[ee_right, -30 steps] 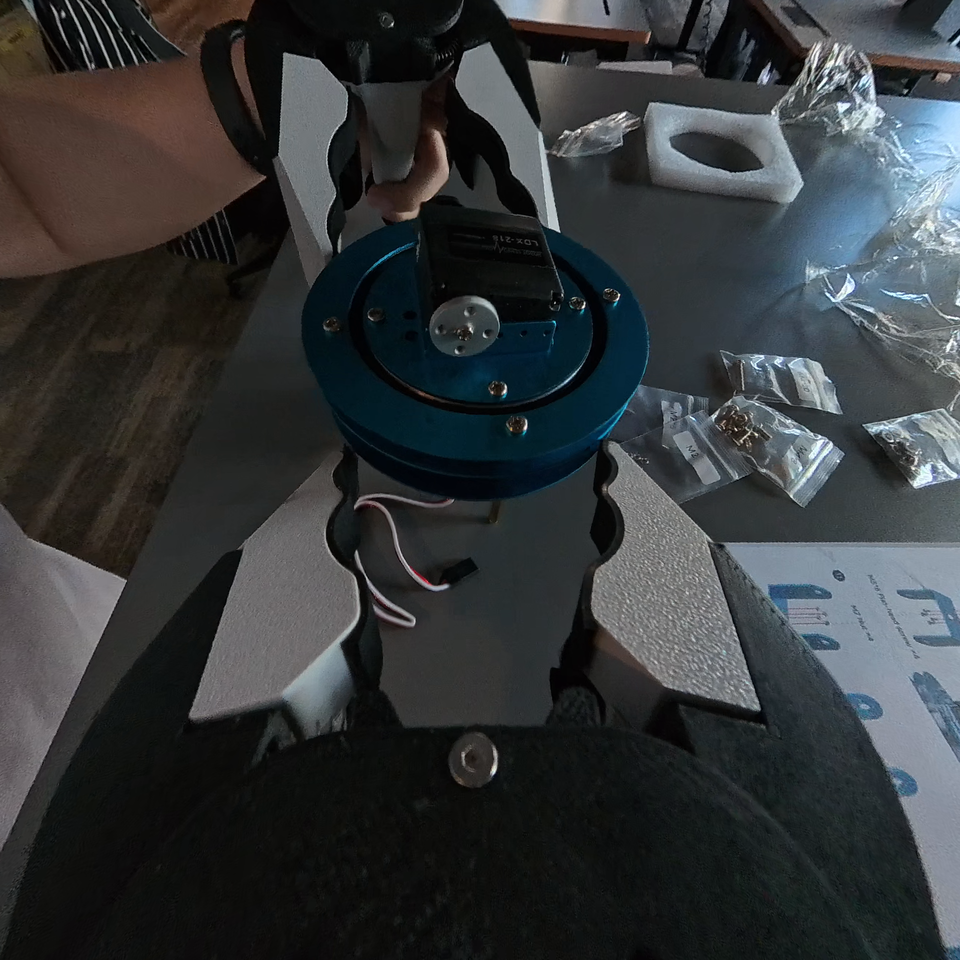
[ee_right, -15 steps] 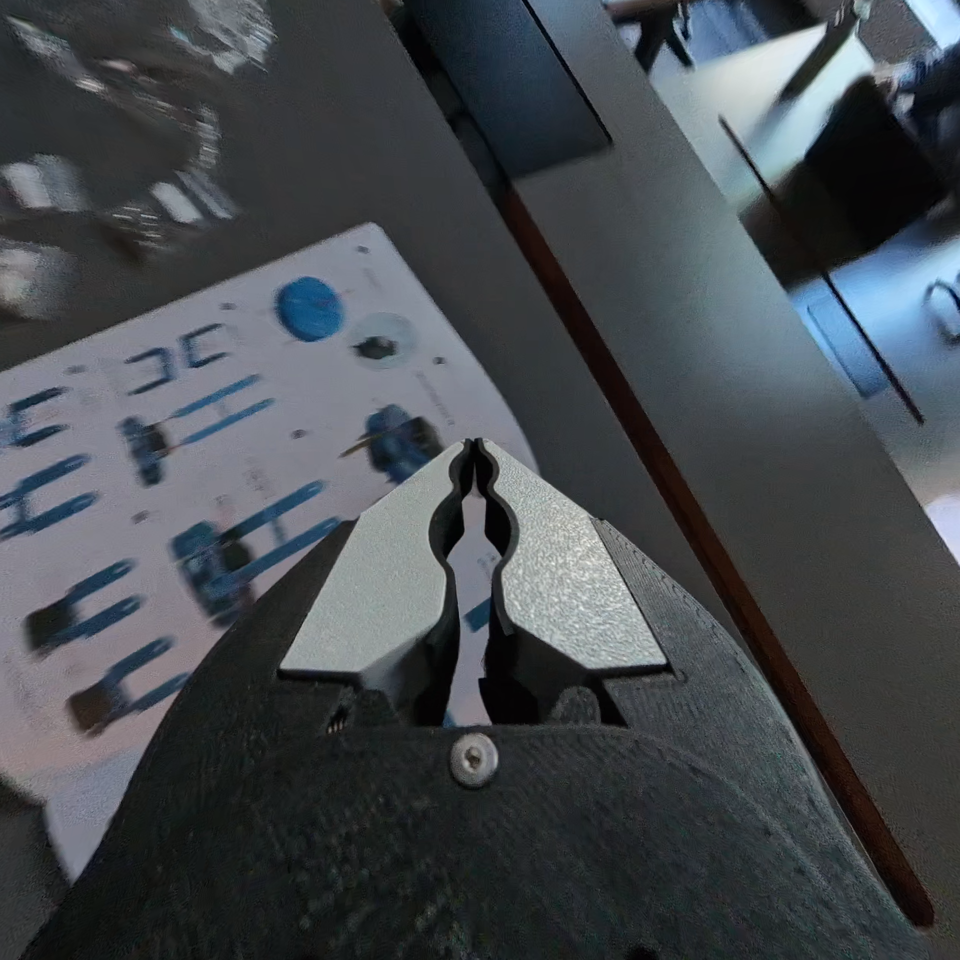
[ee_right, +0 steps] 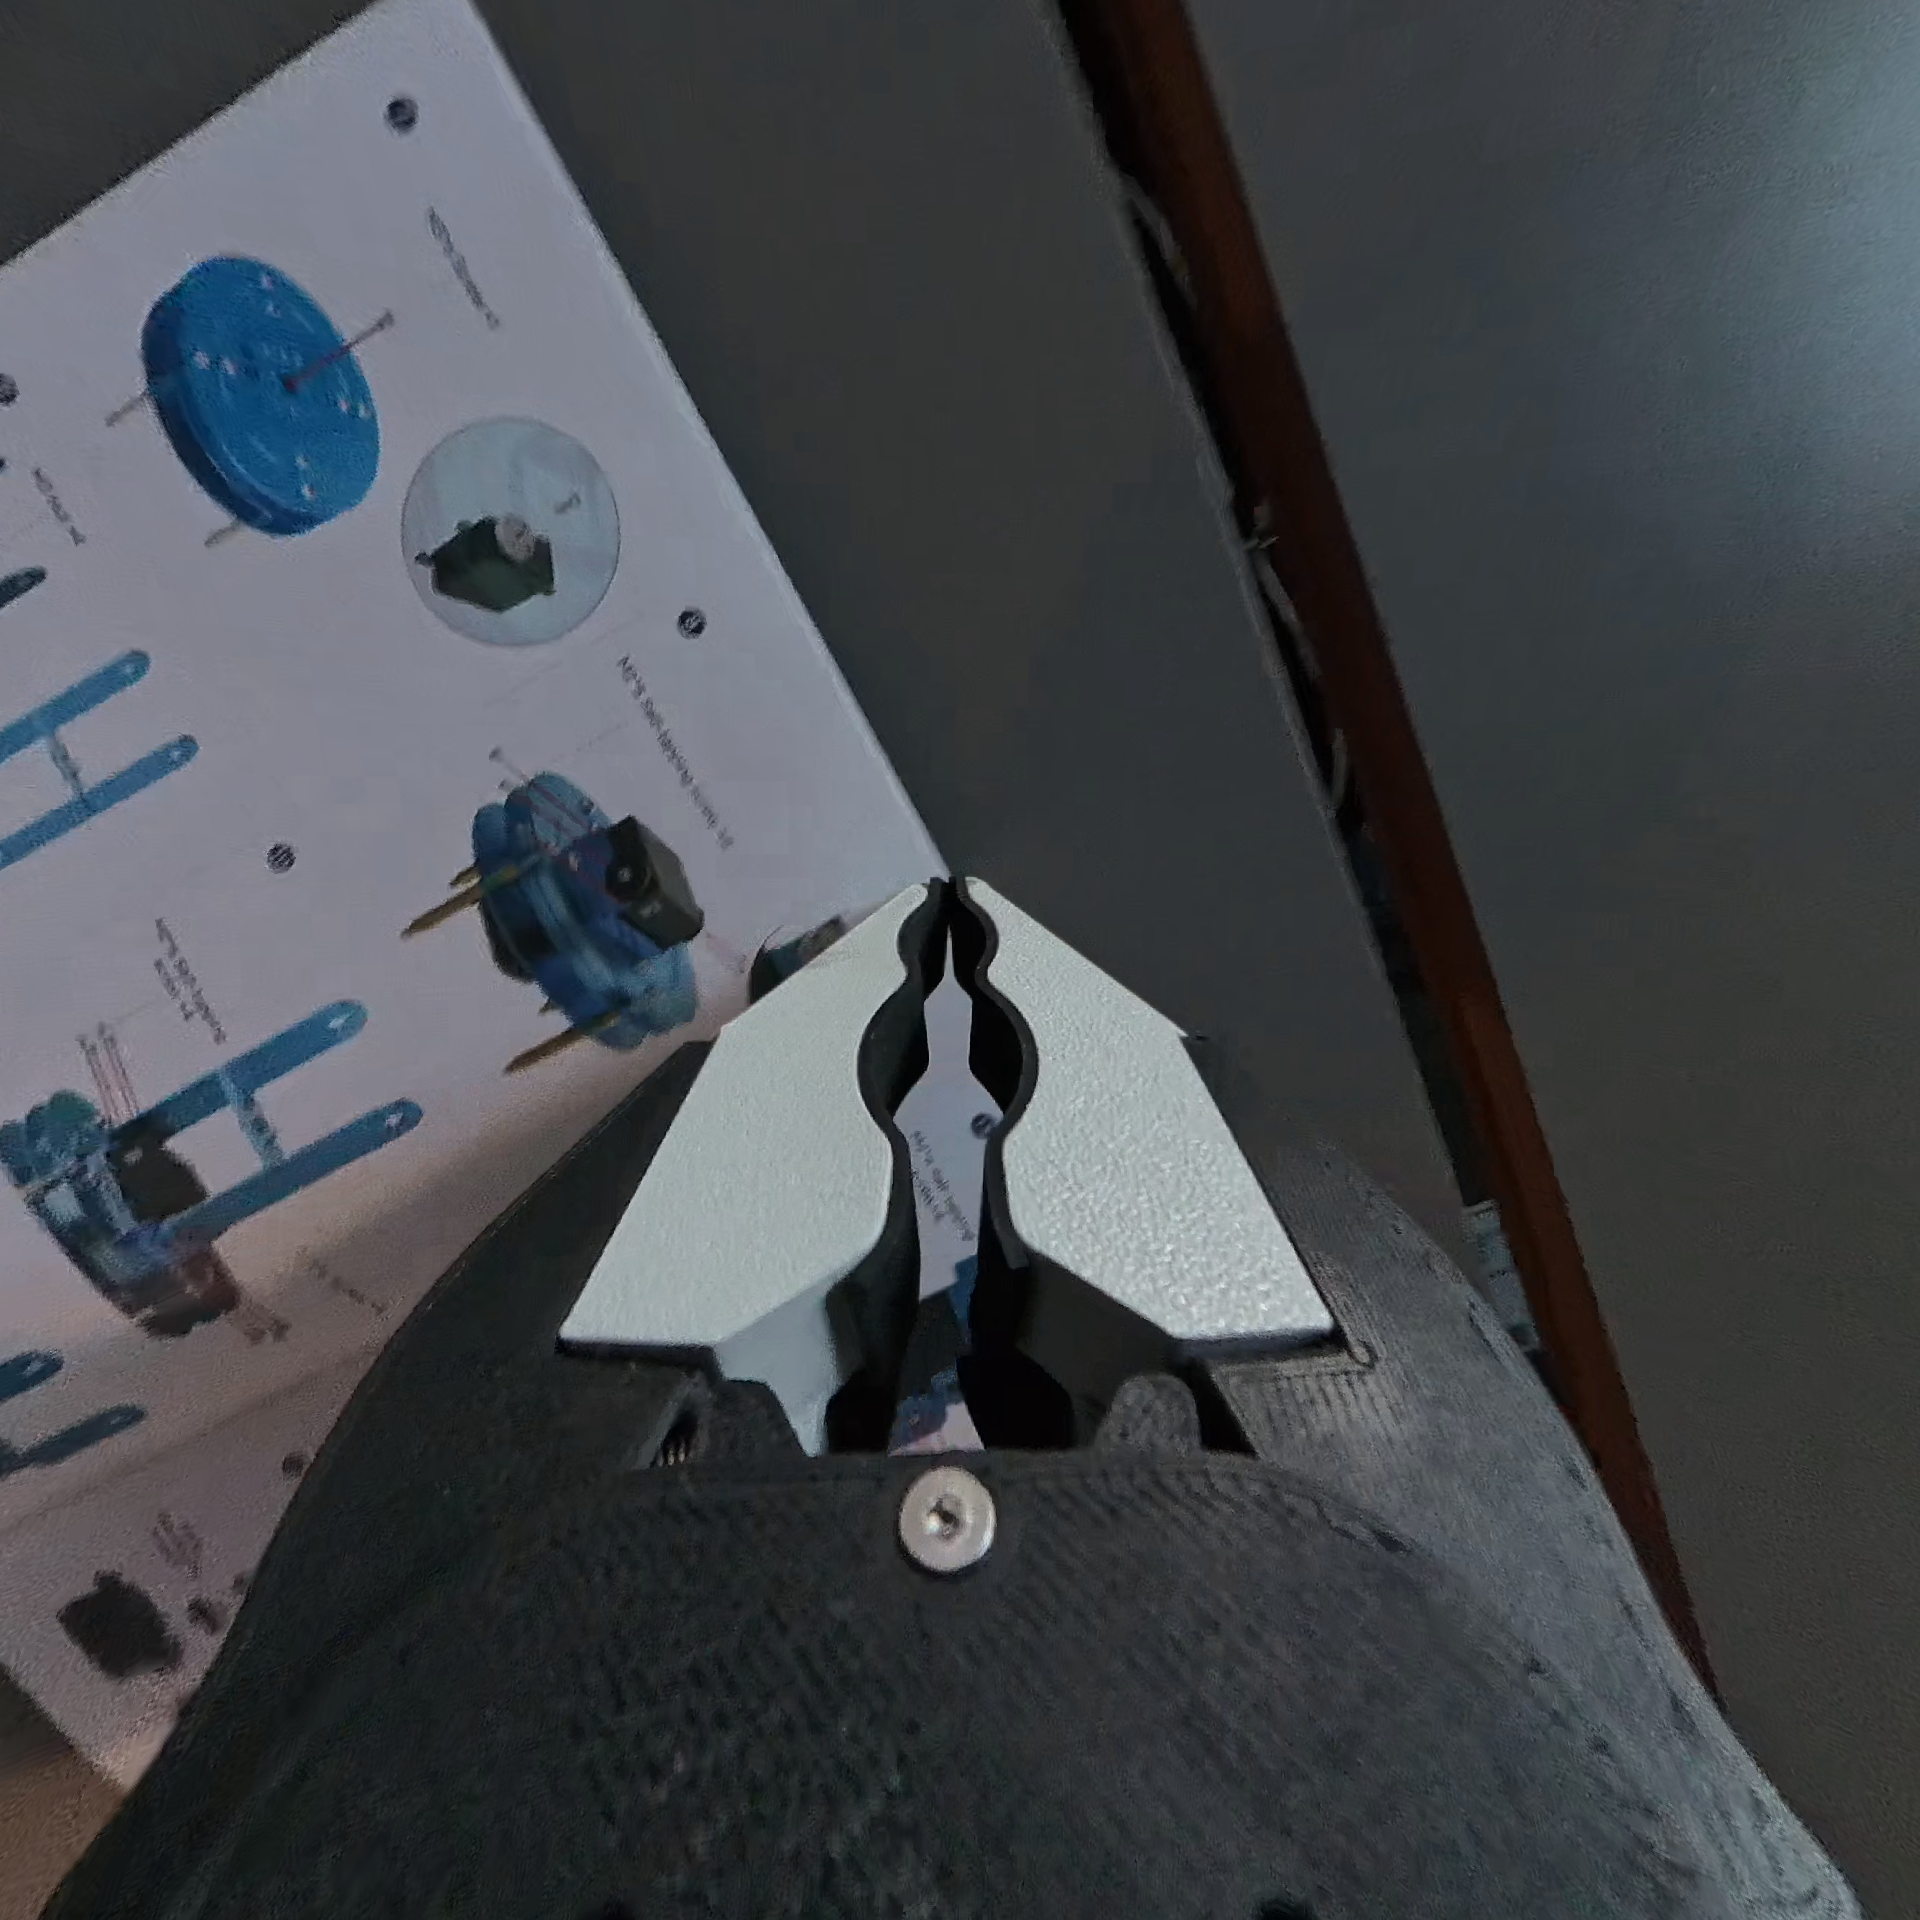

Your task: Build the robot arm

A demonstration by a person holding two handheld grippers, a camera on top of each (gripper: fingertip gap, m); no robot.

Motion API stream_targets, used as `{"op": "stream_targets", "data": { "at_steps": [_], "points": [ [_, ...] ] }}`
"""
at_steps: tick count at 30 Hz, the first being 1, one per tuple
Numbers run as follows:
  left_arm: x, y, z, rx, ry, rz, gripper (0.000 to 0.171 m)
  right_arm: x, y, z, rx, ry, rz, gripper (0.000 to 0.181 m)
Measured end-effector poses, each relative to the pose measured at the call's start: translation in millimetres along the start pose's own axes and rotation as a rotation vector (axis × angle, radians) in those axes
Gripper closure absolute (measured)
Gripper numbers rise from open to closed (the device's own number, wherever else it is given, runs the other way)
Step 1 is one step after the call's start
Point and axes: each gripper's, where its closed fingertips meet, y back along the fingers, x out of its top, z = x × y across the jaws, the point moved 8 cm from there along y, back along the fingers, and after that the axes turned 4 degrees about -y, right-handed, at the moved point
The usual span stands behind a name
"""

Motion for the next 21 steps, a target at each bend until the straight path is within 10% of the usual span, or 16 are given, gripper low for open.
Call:
{"op": "stream_targets", "data": {
  "at_steps": [10, 13, 21],
  "points": [
    [30.5, -37.2, 13.1, -0.116, -0.052, 0.017, 0.117, 7.6, 22.3, -7.8, -0.09, 0.08, 0.183, 0.175],
    [49.9, -64.3, 31.9, -0.206, -0.133, -0.014, 0.111, 8.1, 22.5, -17.7, 0.182, 0.017, 0.191, 0.146],
    [102.8, -215.9, 118.7, -0.147, -0.611, -0.298, 0.079, -8.0, 24.7, -6.1, 0.393, 0.043, 0.15, 0.112]
  ]
}}
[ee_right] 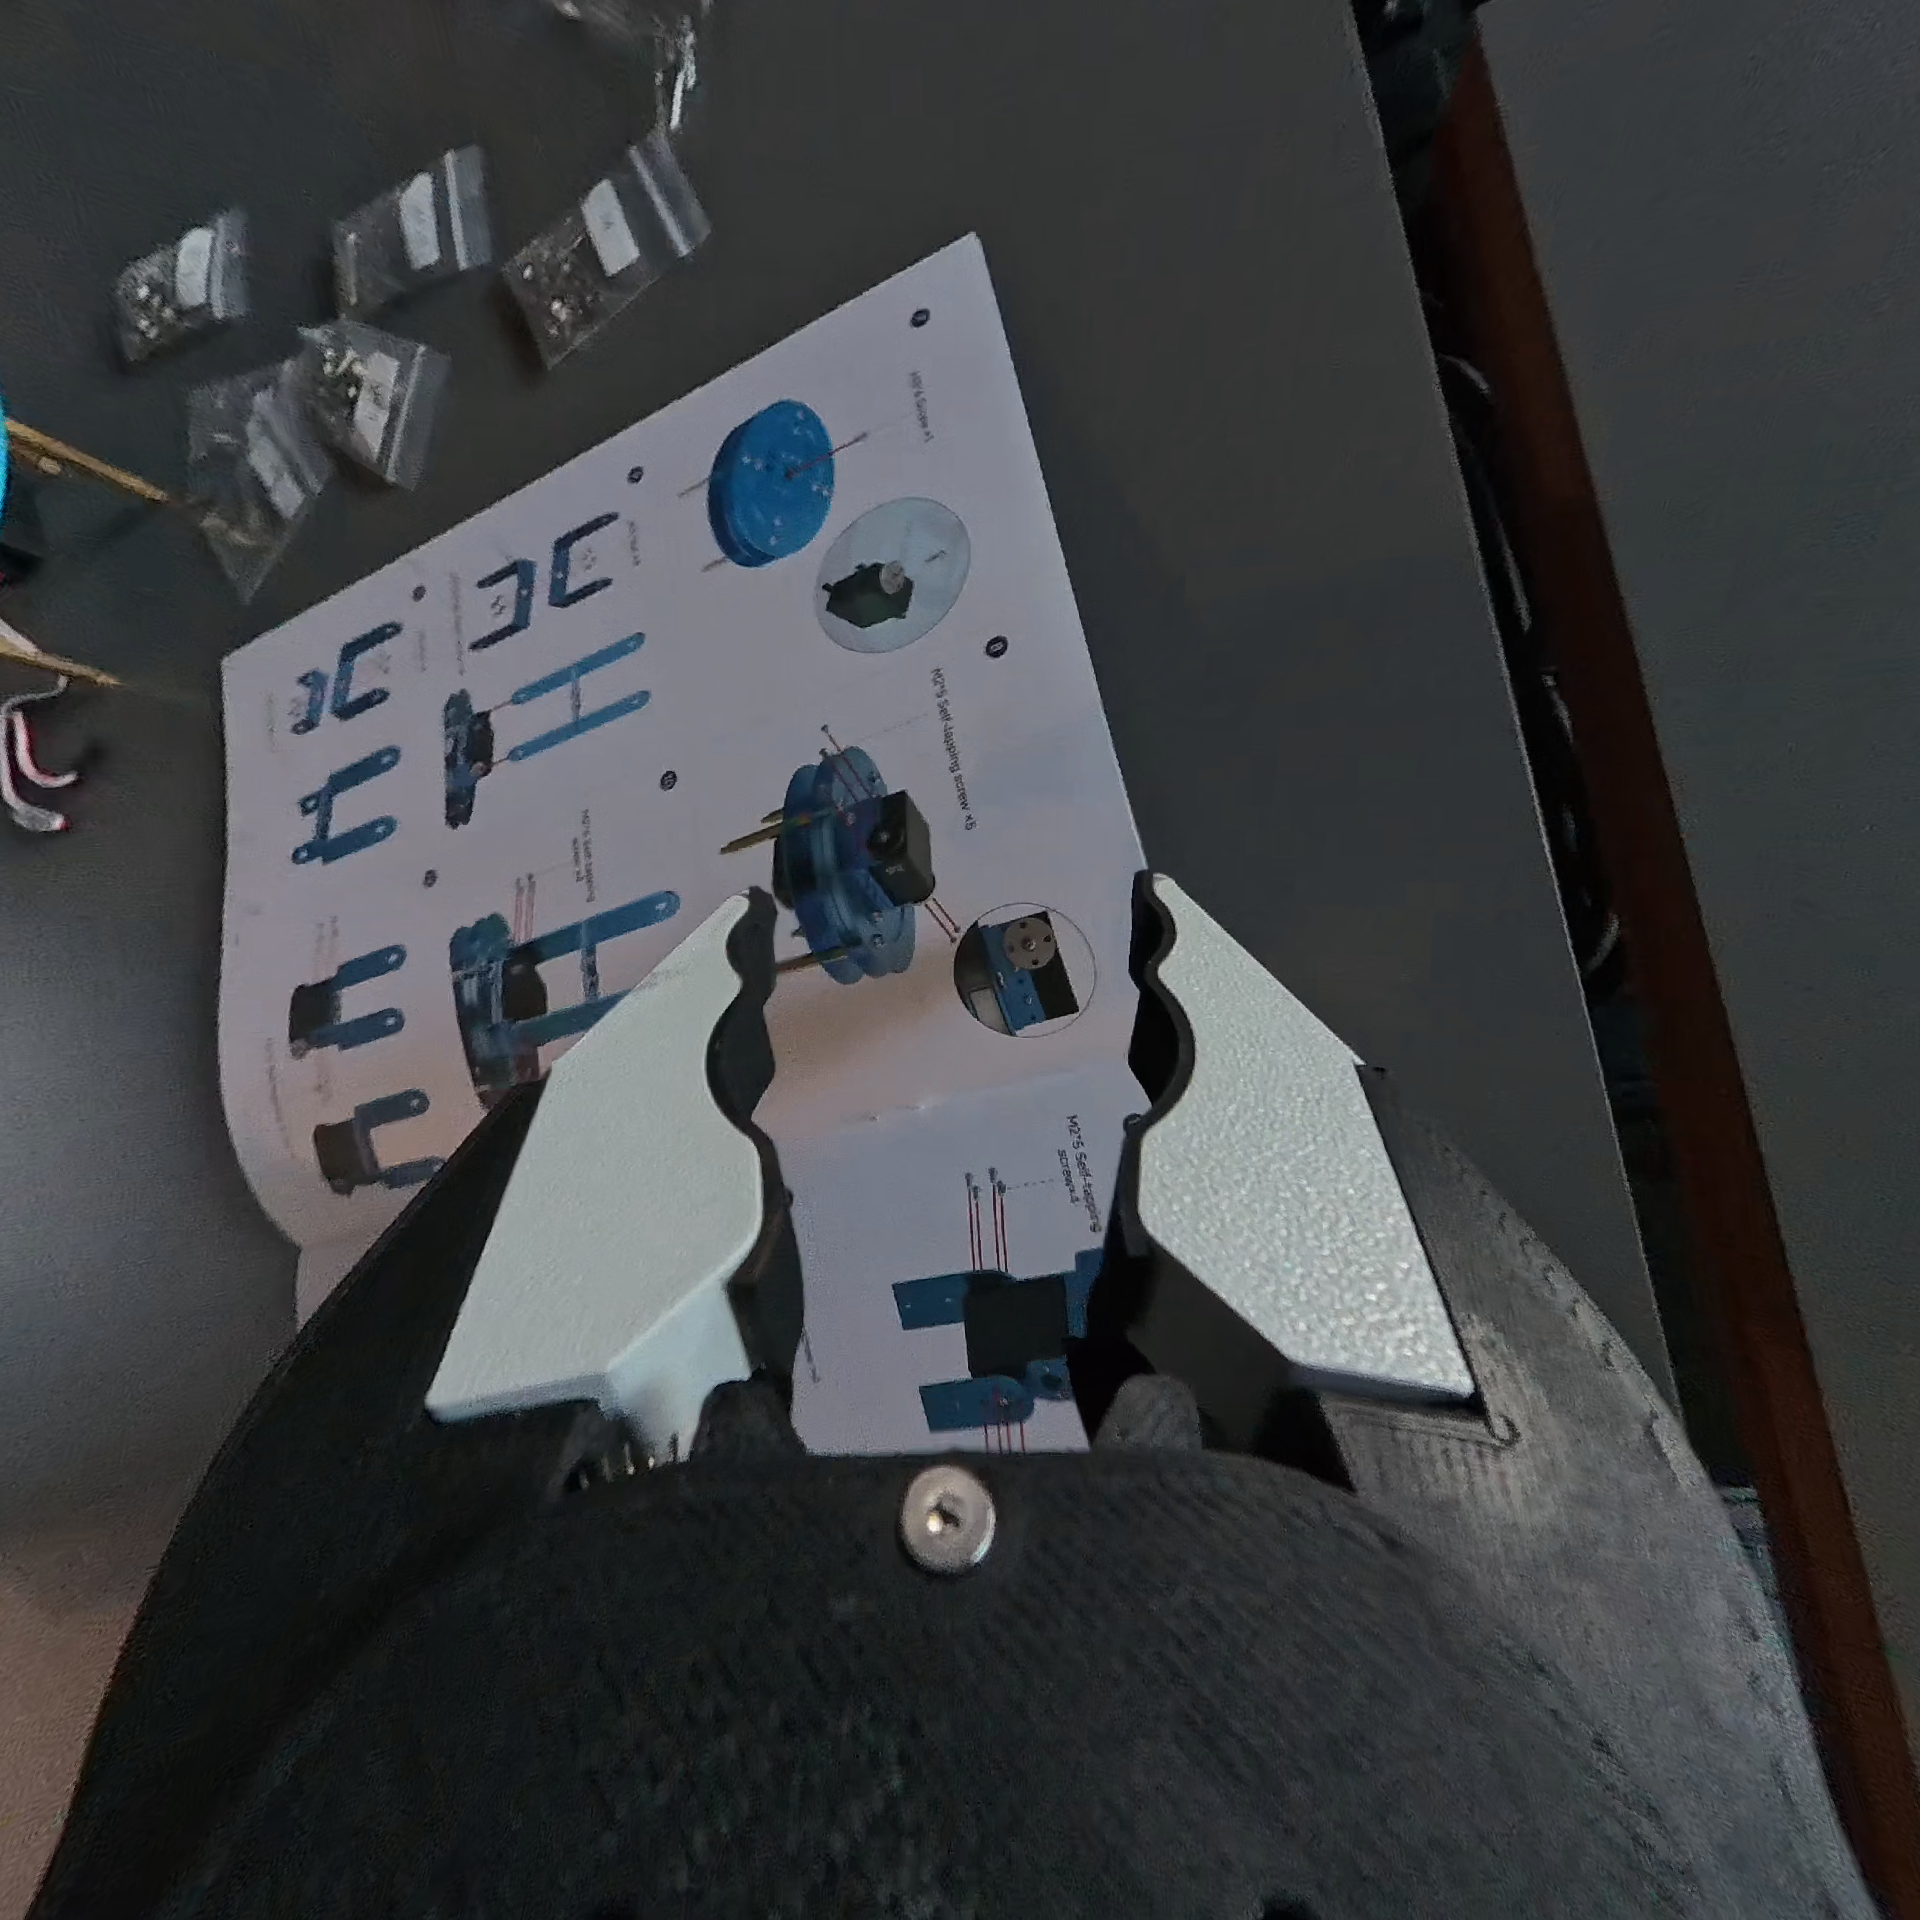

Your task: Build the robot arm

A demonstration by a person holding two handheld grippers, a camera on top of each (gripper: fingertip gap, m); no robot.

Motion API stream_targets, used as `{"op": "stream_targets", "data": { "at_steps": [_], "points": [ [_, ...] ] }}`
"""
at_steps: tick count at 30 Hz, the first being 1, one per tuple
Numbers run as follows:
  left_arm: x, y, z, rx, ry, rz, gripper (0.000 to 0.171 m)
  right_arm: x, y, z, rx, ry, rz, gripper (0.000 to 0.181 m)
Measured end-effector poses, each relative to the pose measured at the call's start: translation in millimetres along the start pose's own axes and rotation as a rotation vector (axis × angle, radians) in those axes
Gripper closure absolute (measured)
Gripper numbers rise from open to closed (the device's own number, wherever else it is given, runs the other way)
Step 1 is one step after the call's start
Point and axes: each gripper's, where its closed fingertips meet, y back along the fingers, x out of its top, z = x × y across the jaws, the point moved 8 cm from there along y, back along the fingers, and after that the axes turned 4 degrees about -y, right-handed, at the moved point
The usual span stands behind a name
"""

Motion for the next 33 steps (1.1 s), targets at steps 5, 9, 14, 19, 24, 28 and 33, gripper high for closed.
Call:
{"op": "stream_targets", "data": {
  "at_steps": [5, 9, 14, 19, 24, 28, 33],
  "points": [
    [24.4, -107.5, 24.5, -0.027, -0.283, -0.303, 0.071, 2.7, 14.1, 1.9, 0.022, 0.064, -0.144, 0.105],
    [21.1, -157.6, 52.8, 0.004, -0.466, -0.422, 0.072, 14.4, 12.7, 7.6, 0.063, 0.111, -0.133, 0.101],
    [33.9, -183.6, 82.0, 0.06, -0.582, -0.372, 0.088, 13.8, -9.6, 24.3, 0.123, 0.13, -0.186, 0.101],
    [35.4, -199.2, 93.2, 0.122, -0.662, -0.364, 0.104, 7.2, -20.8, 28.7, 0.245, 0.099, -0.199, 0.113],
    [34.1, -198.2, 108.0, 0.024, -0.624, -0.333, 0.143, -5.1, -15.9, 23.5, 0.25, 0.118, -0.204, 0.118],
    [35.9, -185.3, 121.3, 0.034, -0.648, -0.315, 0.147, -19.0, -10.6, 14.8, 0.27, 0.101, -0.215, 0.121],
    [36.5, -167.1, 130.9, 0.021, -0.568, -0.269, 0.146, -27.6, -9.8, -4.3, 0.29, 0.12, -0.221, 0.118]
  ]
}}
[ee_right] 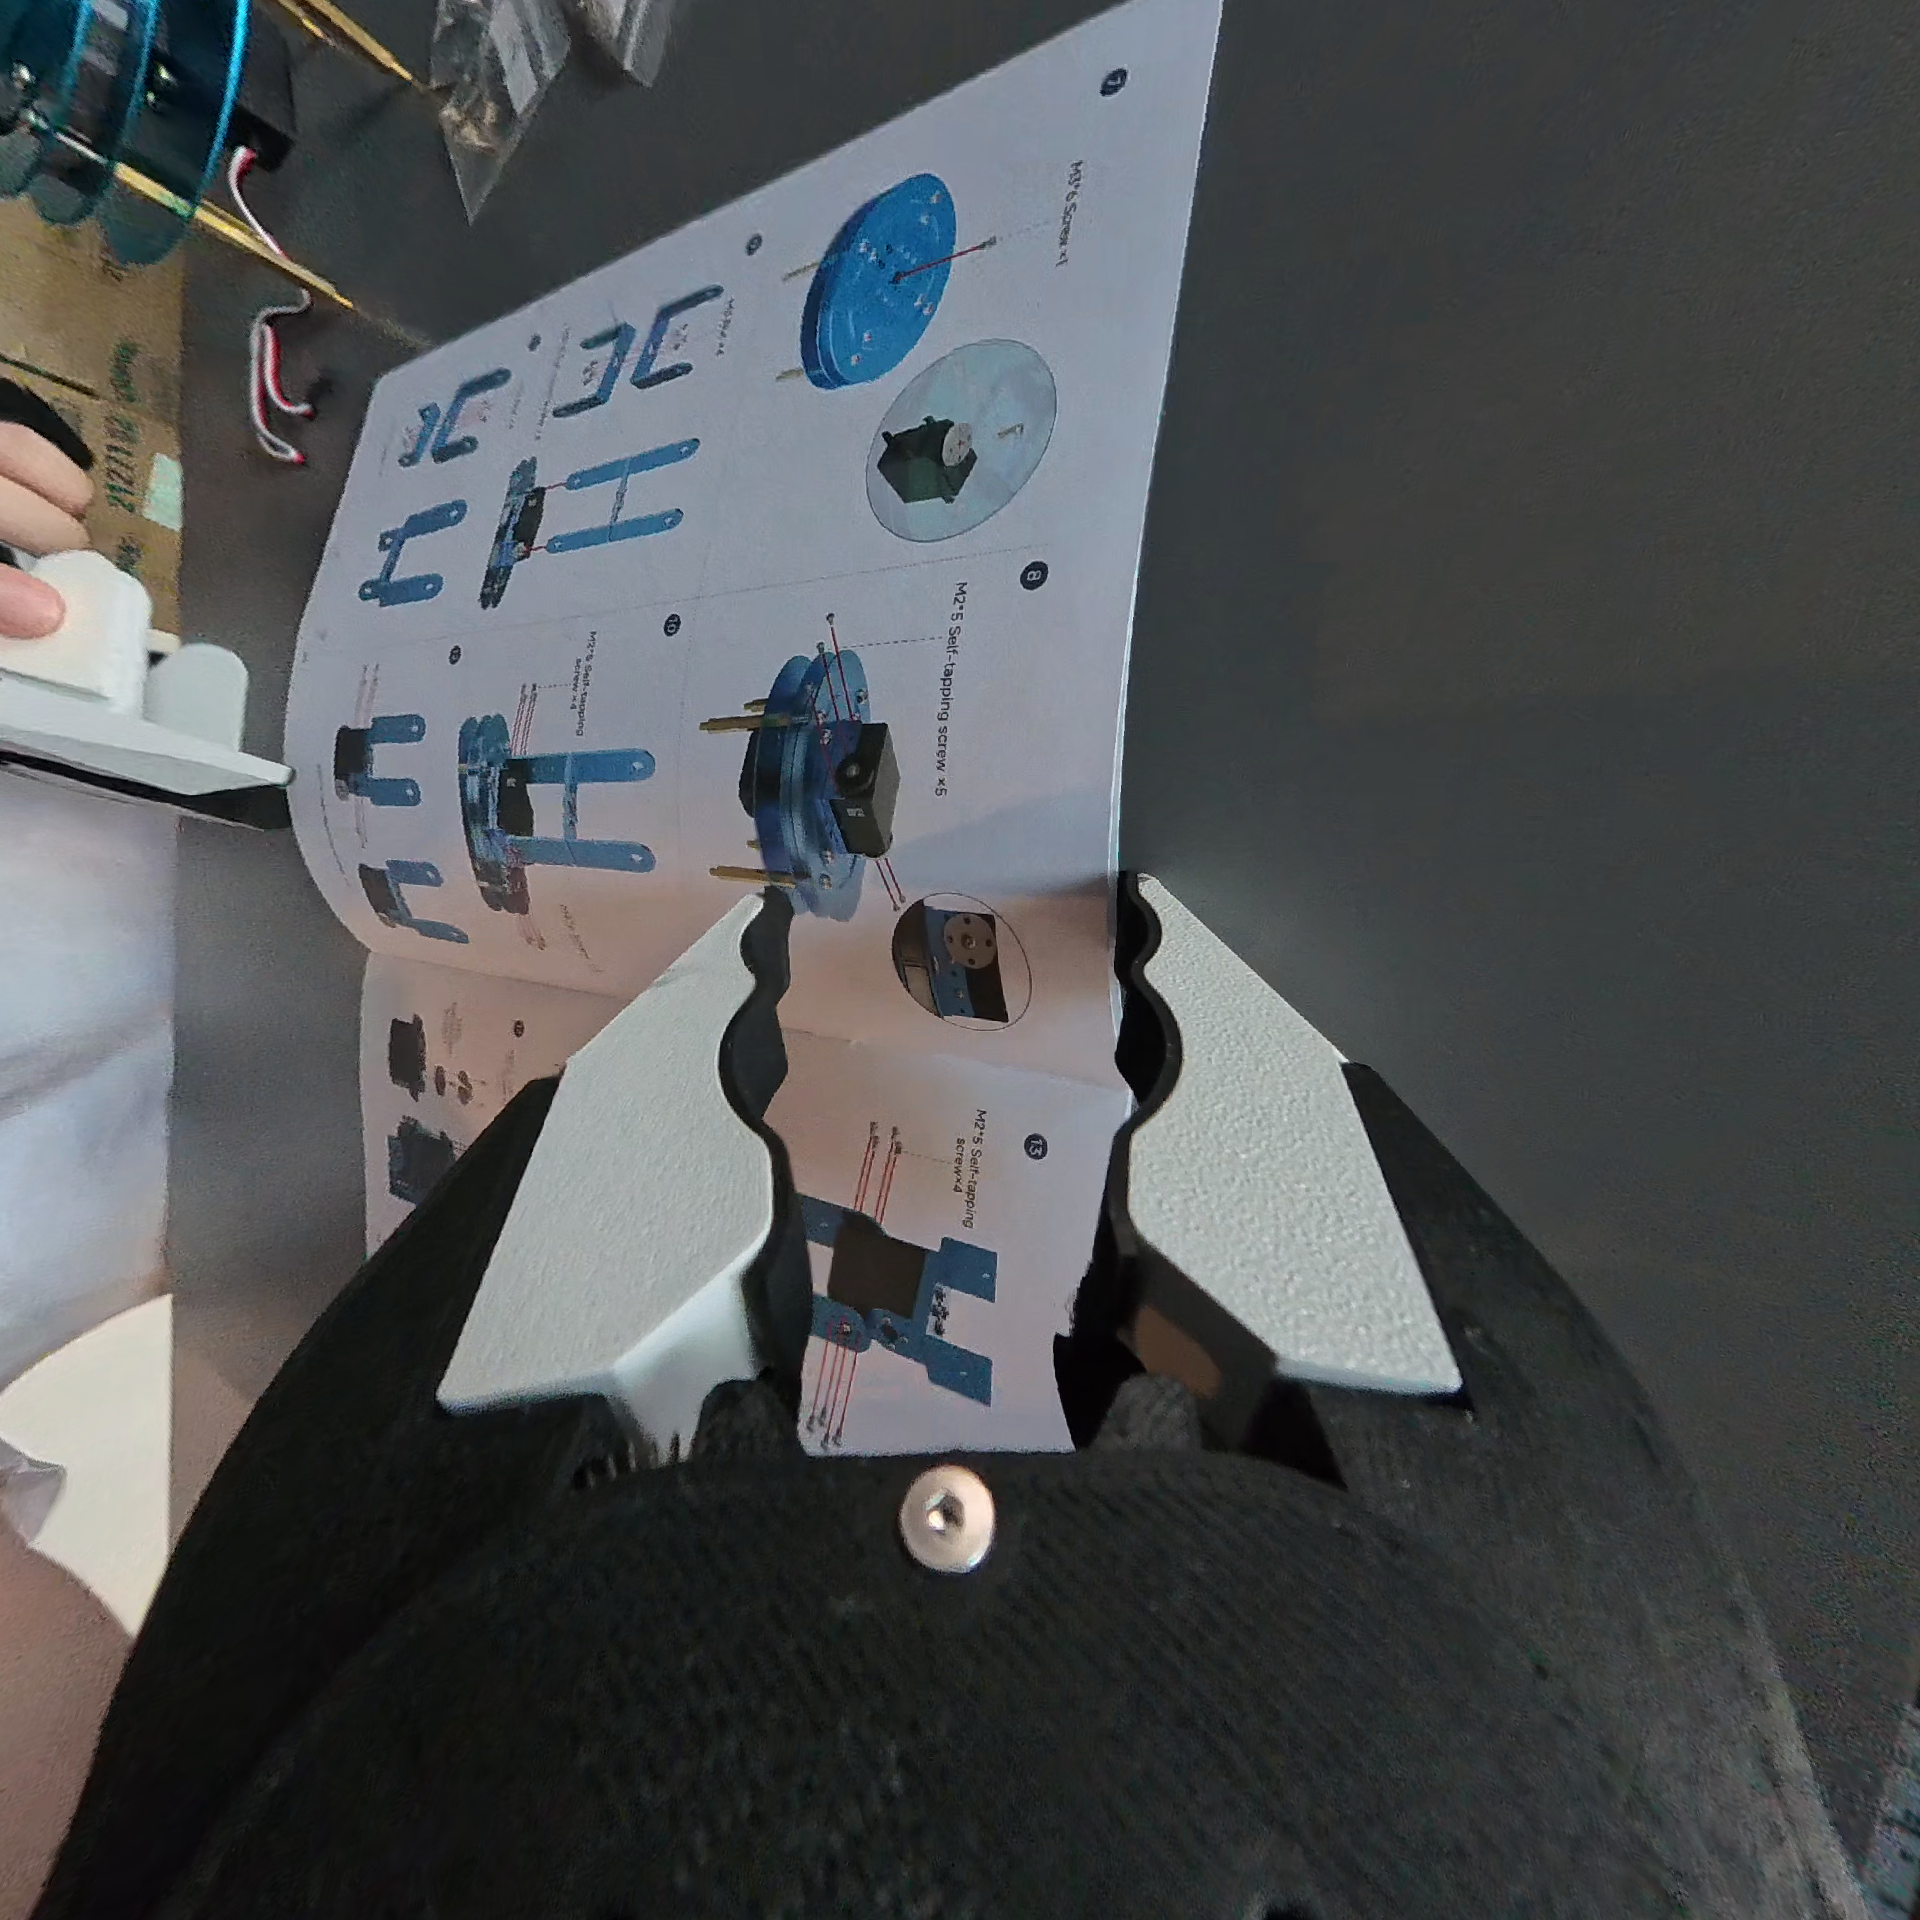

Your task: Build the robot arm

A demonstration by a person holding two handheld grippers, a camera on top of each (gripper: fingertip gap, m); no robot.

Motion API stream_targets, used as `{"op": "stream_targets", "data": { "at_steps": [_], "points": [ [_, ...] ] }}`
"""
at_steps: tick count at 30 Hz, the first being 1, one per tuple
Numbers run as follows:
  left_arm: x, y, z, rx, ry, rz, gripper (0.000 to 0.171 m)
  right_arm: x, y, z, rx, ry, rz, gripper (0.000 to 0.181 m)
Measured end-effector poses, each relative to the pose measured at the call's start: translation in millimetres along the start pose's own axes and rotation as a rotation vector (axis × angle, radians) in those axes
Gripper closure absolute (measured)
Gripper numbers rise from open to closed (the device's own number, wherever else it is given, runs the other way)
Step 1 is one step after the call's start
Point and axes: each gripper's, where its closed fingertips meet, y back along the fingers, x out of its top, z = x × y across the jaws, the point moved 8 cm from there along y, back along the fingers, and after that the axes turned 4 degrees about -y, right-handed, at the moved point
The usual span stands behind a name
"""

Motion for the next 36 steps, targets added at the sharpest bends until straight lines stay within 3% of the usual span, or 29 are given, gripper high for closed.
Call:
{"op": "stream_targets", "data": {
  "at_steps": [10, 28, 36],
  "points": [
    [-3.0, 2.7, 10.2, 0.003, 0.098, 0.062, 0.146, 7.6, -13.6, -12.8, -0.089, 0.032, -0.025, 0.113],
    [-4.4, -6.1, 14.1, -0.008, 0.105, 0.056, 0.151, -7.0, -5.1, -12.7, -0.18, 0.072, -0.041, 0.112],
    [-5.8, -7.3, 14.1, -0.013, 0.113, 0.058, 0.155, -3.2, 21.1, -14.1, -0.289, 0.161, 0.117, 0.113]
  ]
}}
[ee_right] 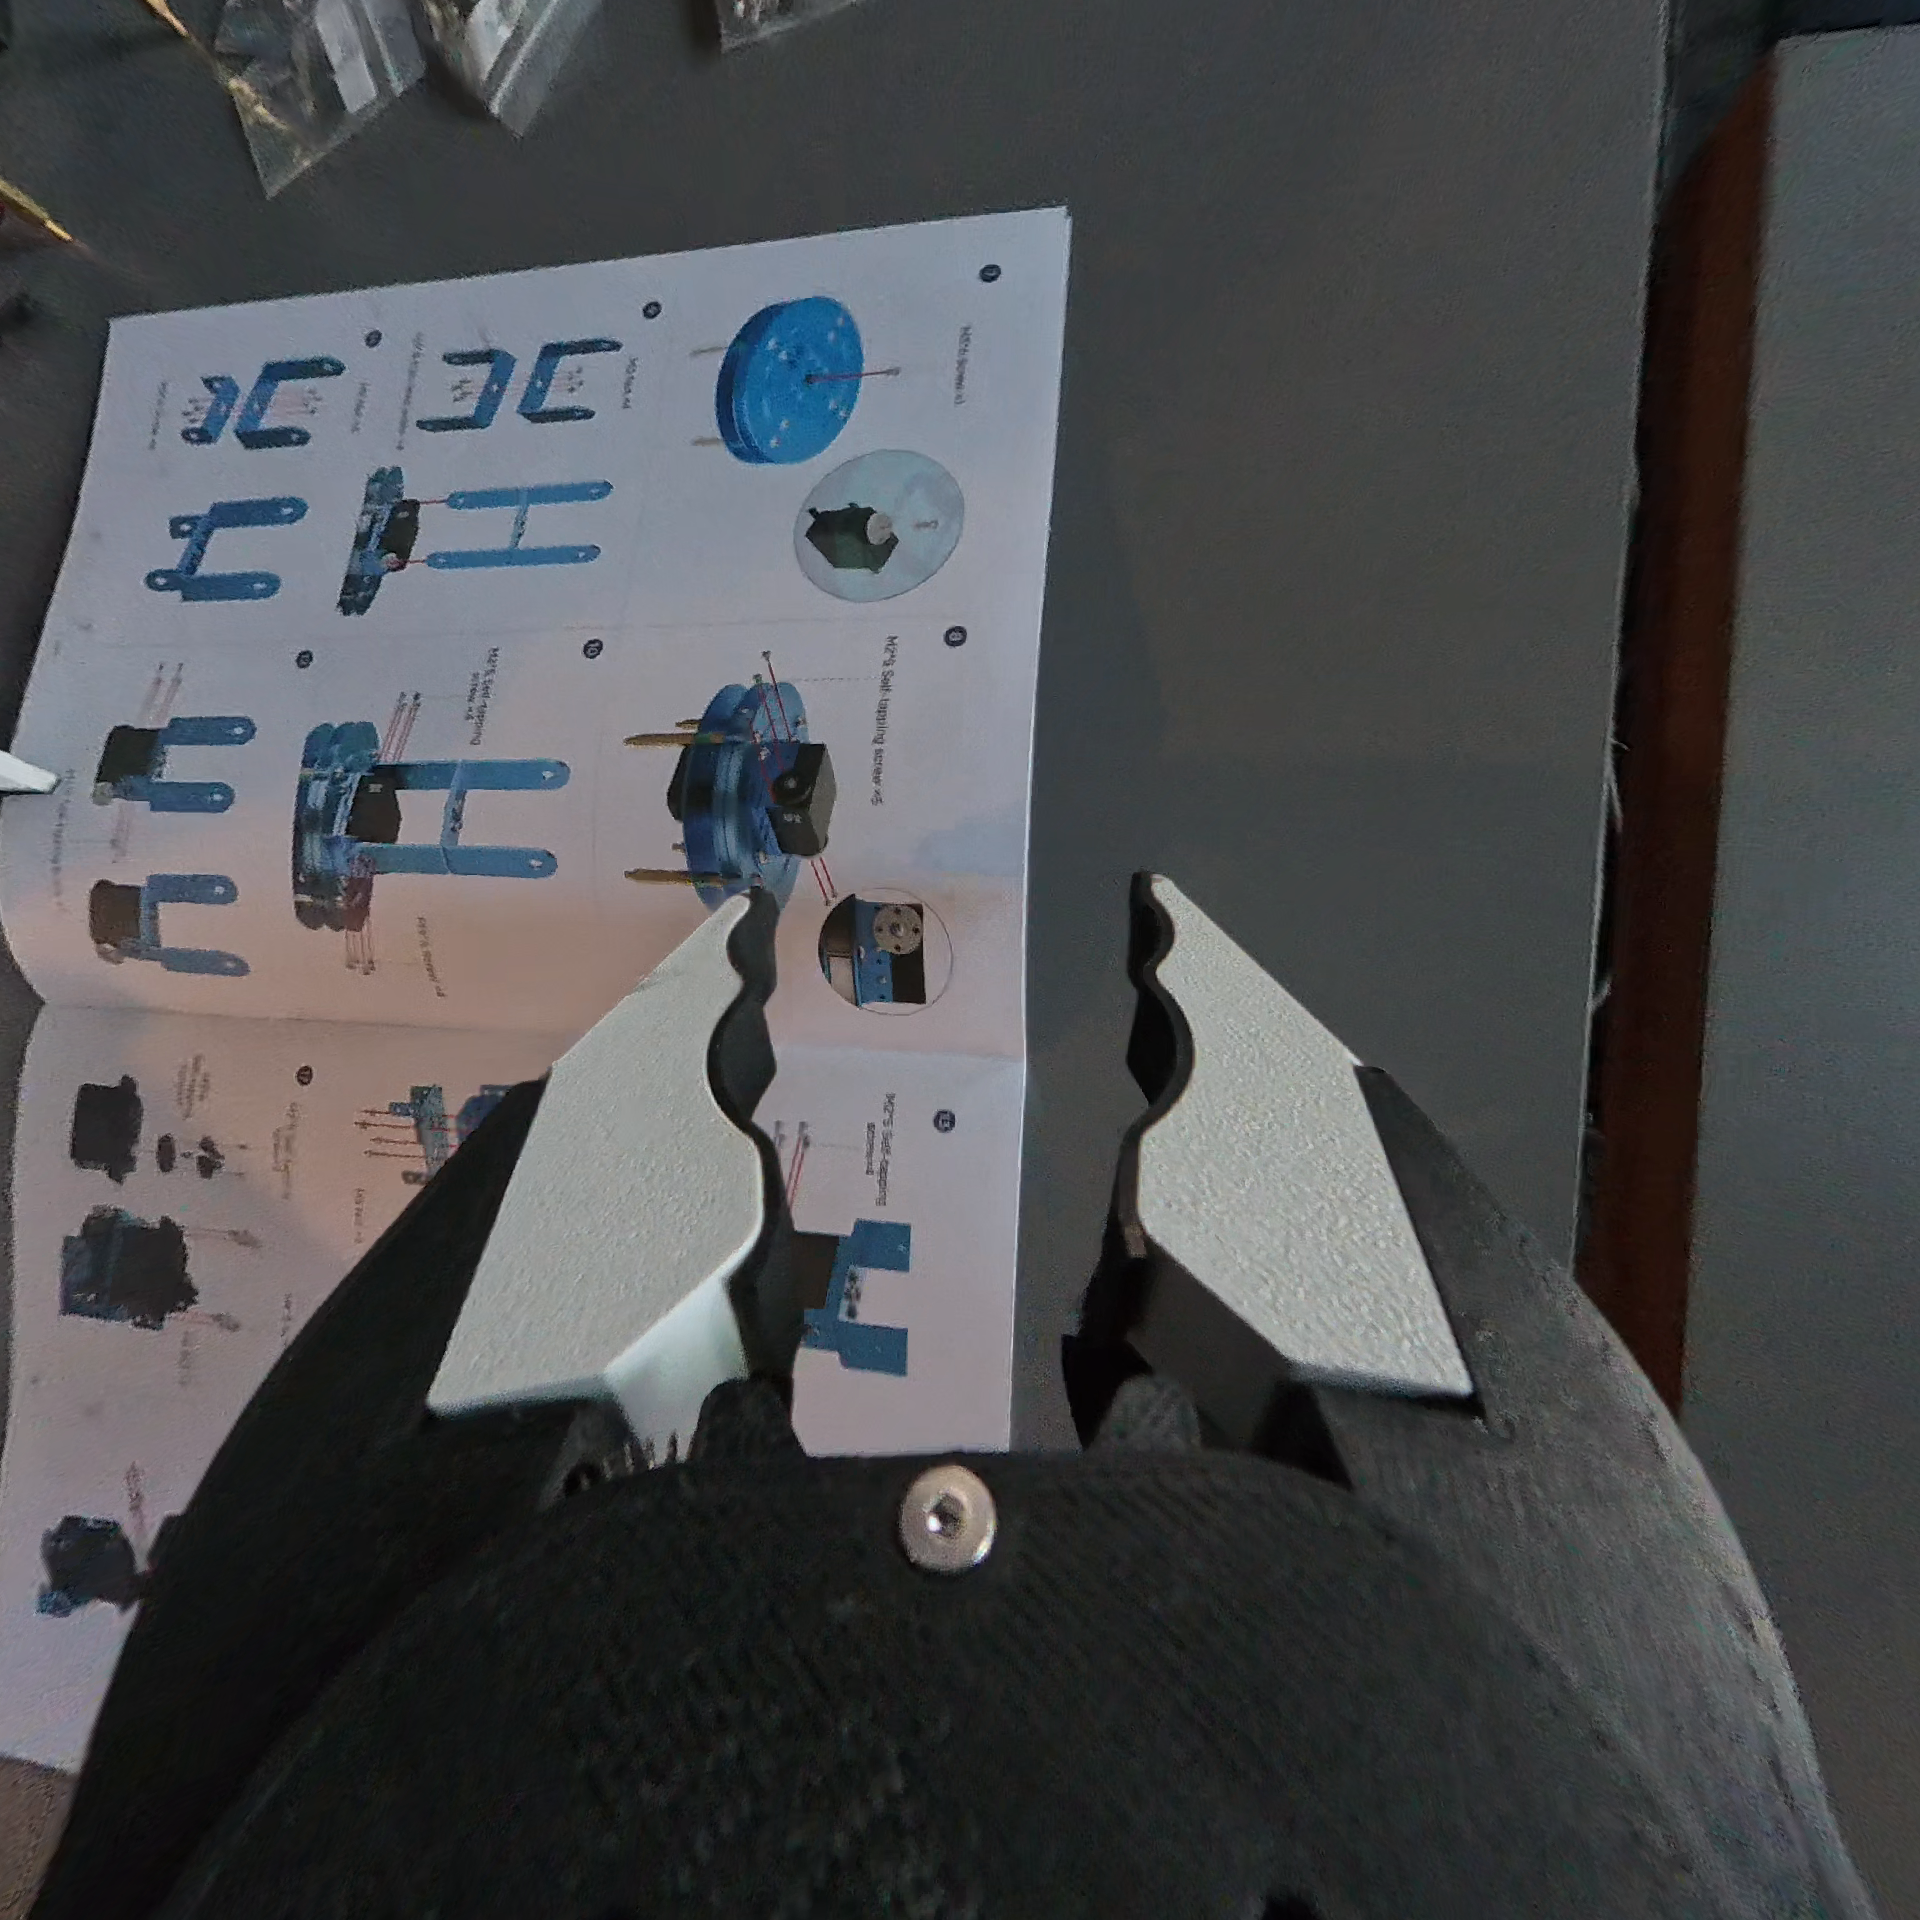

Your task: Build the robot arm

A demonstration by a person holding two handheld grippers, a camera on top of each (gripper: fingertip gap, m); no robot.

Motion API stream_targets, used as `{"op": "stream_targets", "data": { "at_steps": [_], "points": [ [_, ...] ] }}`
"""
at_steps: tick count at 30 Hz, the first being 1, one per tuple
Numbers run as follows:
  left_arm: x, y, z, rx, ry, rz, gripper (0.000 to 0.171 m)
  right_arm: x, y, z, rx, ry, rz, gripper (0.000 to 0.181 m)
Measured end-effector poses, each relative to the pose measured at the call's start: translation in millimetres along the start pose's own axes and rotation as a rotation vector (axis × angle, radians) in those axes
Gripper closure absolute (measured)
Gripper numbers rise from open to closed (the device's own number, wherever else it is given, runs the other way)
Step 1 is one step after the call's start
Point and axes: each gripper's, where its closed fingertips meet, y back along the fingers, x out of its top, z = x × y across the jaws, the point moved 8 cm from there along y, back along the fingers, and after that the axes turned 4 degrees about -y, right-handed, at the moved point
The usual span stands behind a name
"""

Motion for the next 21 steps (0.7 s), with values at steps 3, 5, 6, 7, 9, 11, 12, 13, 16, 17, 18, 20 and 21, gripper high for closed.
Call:
{"op": "stream_targets", "data": {
  "at_steps": [3, 5, 6, 7, 9, 11, 12, 13, 16, 17, 18, 20, 21],
  "points": [
    [-0.8, -0.8, -0.1, 0.004, -0.007, -0.001, 0.156, -16.1, 2.8, 4.9, 0.063, -0.09, -0.027, 0.111],
    [-1.0, -1.1, -0.5, 0.006, -0.011, -0.005, 0.156, -29.9, 0.1, 10.7, 0.072, -0.113, -0.049, 0.11],
    [-0.8, -1.1, -0.7, 0.005, -0.011, -0.007, 0.156, -34.6, -1.8, 13.1, 0.067, -0.105, -0.047, 0.109],
    [-0.7, -1.1, -0.8, 0.005, -0.01, -0.009, 0.156, -37.4, -3.5, 14.0, 0.074, -0.105, -0.037, 0.109],
    [-0.5, -1.1, -0.8, 0.007, -0.011, -0.015, 0.156, -36.7, -4.6, 11.3, 0.139, -0.137, -0.004, 0.108],
    [0.2, -0.7, -0.3, 0.011, -0.01, -0.022, 0.156, -37.2, -5.1, 7.5, 0.189, -0.164, -0.017, 0.116],
    [0.9, -0.4, 0.3, 0.013, -0.011, -0.024, 0.156, -38.2, -5.3, 5.1, 0.197, -0.161, -0.025, 0.119],
    [1.5, -0.1, 1.2, 0.015, -0.012, -0.024, 0.156, -38.5, -5.4, 3.1, 0.197, -0.154, -0.026, 0.117],
    [2.6, 1.8, 3.3, 0.016, -0.006, -0.021, 0.157, -40.6, -4.6, -2.2, 0.197, -0.151, -0.026, 0.113],
    [2.9, 2.8, 4.0, 0.014, -0.001, -0.021, 0.157, -41.7, -4.4, -3.9, 0.196, -0.147, -0.024, 0.112],
    [3.1, 3.9, 4.8, 0.011, 0.007, -0.022, 0.157, -42.9, -4.2, -5.7, 0.193, -0.143, -0.019, 0.112],
    [4.2, 7.1, 7.0, 0.003, 0.03, -0.016, 0.155, -45.4, -4.1, -9.9, 0.197, -0.143, -0.006, 0.112],
    [4.9, 9.0, 8.6, -0.001, 0.039, -0.013, 0.155, -47.0, -4.0, -12.4, 0.2, -0.143, 0.0, 0.112]
  ]
}}
